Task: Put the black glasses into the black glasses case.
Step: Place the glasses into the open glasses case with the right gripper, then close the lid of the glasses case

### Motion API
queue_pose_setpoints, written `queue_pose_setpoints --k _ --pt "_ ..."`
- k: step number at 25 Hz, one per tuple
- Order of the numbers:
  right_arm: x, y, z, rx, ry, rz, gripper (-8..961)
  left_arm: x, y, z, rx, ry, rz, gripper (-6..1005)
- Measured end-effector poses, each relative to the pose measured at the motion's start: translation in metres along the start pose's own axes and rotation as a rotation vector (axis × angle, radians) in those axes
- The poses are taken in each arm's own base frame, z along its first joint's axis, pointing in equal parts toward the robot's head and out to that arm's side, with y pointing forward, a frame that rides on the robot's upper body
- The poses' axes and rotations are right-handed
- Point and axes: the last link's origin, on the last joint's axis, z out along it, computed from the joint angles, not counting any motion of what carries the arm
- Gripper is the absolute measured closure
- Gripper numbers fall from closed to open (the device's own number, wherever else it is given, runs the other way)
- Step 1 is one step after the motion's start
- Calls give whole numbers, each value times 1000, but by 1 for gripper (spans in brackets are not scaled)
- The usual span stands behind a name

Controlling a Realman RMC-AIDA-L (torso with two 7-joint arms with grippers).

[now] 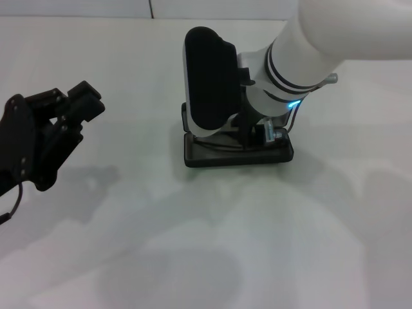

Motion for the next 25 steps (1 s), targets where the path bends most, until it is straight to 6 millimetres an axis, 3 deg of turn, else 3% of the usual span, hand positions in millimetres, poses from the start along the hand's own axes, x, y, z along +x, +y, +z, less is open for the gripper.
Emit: queue_pose_setpoints --k 21,25 --pt "0 34 -18 -58 -48 18 795 2 0 -3 -1 -4 6 876" --pt "7 42 -27 -74 -101 105 793 4 -1 -2 -11 2 7 876"
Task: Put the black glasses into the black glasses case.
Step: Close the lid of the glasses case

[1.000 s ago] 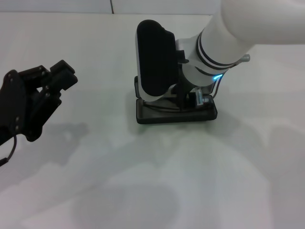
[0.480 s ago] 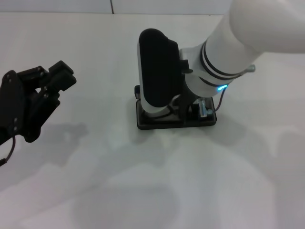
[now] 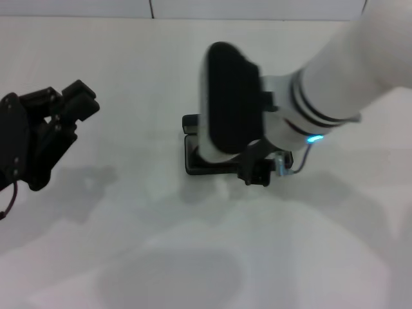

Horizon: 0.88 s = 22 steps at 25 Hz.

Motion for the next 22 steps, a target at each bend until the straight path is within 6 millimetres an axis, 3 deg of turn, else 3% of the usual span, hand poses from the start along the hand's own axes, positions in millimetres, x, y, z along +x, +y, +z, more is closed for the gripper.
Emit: queue_pose_setpoints --k 6,10,15,18,22 --pt "25 11 -37 -22 -212 209 789 8 -9 5 -1 20 21 875" --pt "54 26 -71 -139 -418 326 787 13 -24 23 -44 -1 18 875" --pt "124 38 -104 -105 -662 495 784 20 -48 55 -101 -114 -3 875" --pt "166 44 -105 -62 -667 600 782 19 -59 75 -135 -233 -29 874" --pt "223 65 -110 -27 -660 748 780 1 -75 121 -176 -426 -47 874"
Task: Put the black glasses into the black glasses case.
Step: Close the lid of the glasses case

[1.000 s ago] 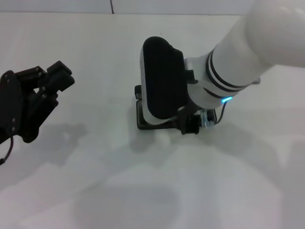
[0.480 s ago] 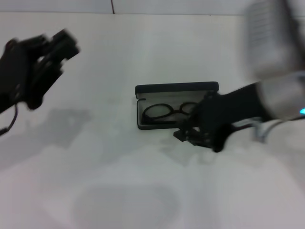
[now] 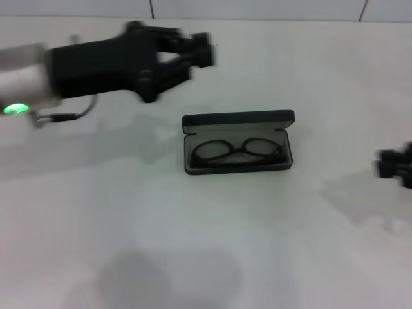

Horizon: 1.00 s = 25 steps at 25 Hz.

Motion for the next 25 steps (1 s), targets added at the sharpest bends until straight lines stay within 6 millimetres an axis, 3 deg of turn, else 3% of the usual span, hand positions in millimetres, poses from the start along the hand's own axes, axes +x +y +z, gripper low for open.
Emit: queue_pose_setpoints --k 1,6,9,15,25 --pt "17 -6 -17 23 -34 72 779 -2 -6 14 0 -55 -7 862" --pt "38 -6 -38 10 -120 158 776 -22 -16 60 16 -251 -10 816" --pt "50 -4 -48 -10 -194 177 775 -30 -18 77 43 -294 -4 816" --pt "60 -5 -51 -20 -253 182 771 -41 -23 85 84 -325 -28 817" --pt "59 -10 -37 -68 -282 185 765 -57 -31 80 157 -380 -39 818"
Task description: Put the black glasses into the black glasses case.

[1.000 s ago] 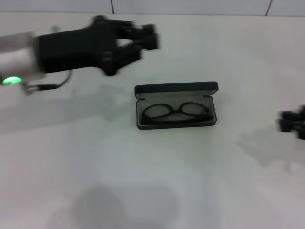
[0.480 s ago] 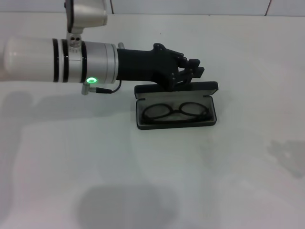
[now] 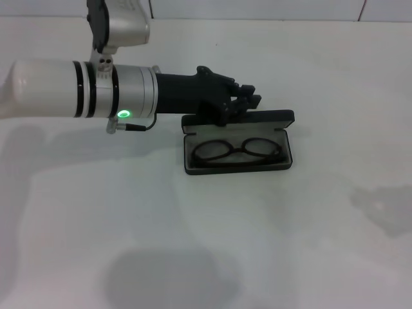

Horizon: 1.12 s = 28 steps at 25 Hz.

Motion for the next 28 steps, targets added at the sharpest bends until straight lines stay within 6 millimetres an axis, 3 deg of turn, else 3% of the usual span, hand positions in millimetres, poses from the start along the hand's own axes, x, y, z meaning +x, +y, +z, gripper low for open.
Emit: queue_pose_setpoints --k 10,23,28 --pt "7 -3 9 -30 -40 23 759 -19 0 5 22 -71 -11 819" --pt "13 -2 15 -61 -53 39 752 -40 22 13 -74 -168 15 817" --pt "18 0 14 -63 -56 44 749 -33 34 8 -150 -108 49 809"
